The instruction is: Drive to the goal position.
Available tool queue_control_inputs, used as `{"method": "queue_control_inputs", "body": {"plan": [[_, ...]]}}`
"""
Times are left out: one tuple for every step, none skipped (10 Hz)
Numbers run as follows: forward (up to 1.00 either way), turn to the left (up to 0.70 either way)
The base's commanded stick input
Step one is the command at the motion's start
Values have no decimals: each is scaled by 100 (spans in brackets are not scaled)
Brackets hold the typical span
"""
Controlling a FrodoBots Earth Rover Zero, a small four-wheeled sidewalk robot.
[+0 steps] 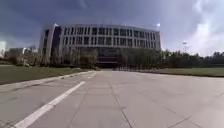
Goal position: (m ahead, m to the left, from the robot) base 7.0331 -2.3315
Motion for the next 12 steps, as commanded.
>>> {"method": "queue_control_inputs", "body": {"plan": [[50, 0], [50, 0], [50, 0], [50, 0], [50, 0], [50, 0], [50, 0], [50, 0], [50, 0], [50, 0], [50, 0], [50, 0]]}}
